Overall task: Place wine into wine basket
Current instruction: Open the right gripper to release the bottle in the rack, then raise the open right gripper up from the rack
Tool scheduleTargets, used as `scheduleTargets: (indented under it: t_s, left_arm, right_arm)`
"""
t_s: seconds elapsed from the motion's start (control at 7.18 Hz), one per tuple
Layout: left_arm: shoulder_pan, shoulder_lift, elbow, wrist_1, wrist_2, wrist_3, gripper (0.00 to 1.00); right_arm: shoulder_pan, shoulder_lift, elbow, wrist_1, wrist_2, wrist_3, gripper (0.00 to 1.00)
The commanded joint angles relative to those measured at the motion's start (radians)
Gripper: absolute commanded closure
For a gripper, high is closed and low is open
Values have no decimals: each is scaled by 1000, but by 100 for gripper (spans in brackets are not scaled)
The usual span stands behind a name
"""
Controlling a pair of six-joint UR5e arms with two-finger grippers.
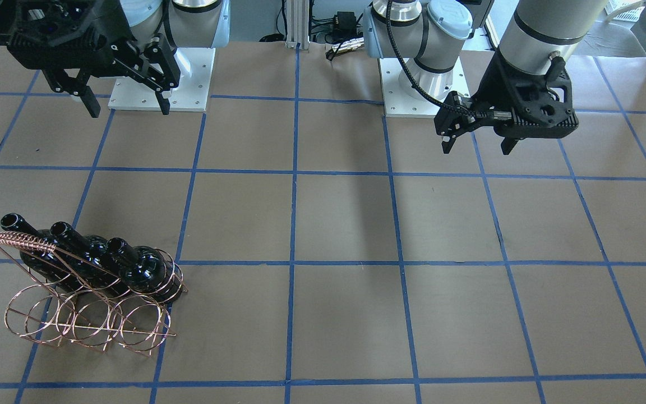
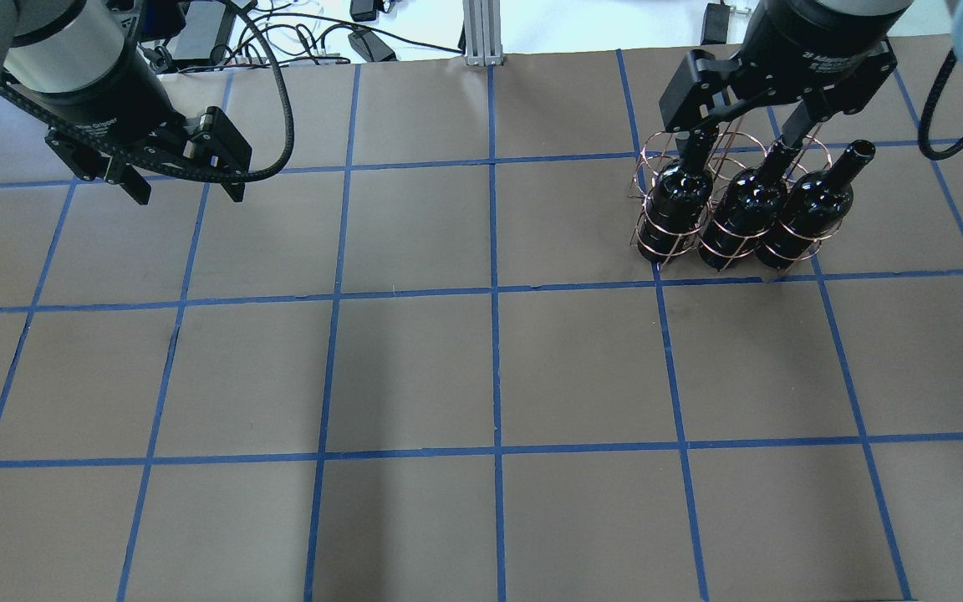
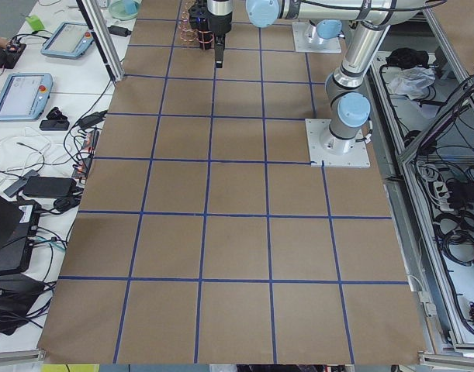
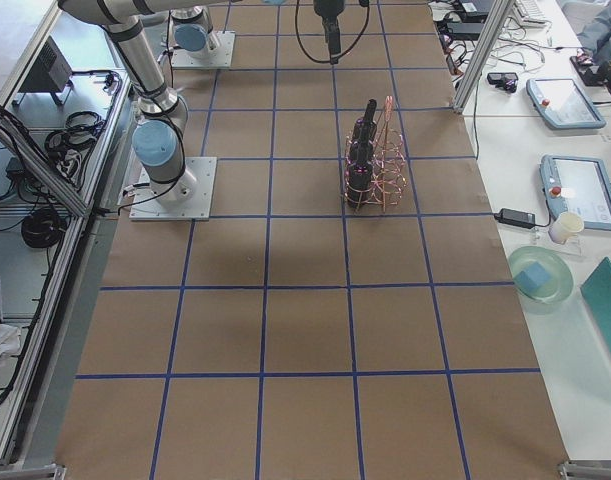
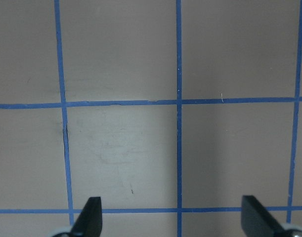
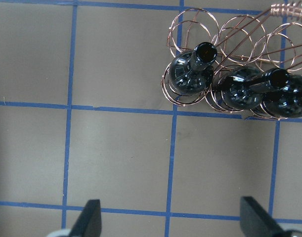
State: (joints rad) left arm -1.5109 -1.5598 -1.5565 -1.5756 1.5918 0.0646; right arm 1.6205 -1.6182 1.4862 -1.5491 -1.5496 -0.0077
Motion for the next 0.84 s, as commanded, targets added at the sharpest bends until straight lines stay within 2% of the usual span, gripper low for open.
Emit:
scheduleTargets:
  t_s: [0.0, 0.28, 0.42, 0.7]
  left_arm:
    - [0, 3, -4, -14, 5, -2, 0]
    - [-2, 17, -5, -43, 5, 6, 0]
    - [-11, 17, -7, -41, -9, -5, 0]
    - [-9, 11, -4, -29, -102, -6, 0]
  right_arm:
    - [12, 10, 0, -15, 16, 31, 0]
    - [1, 53, -18, -87, 11, 28, 0]
    - [1, 54, -17, -86, 3, 29, 0]
    - [-2, 50, -15, -79, -6, 31, 0]
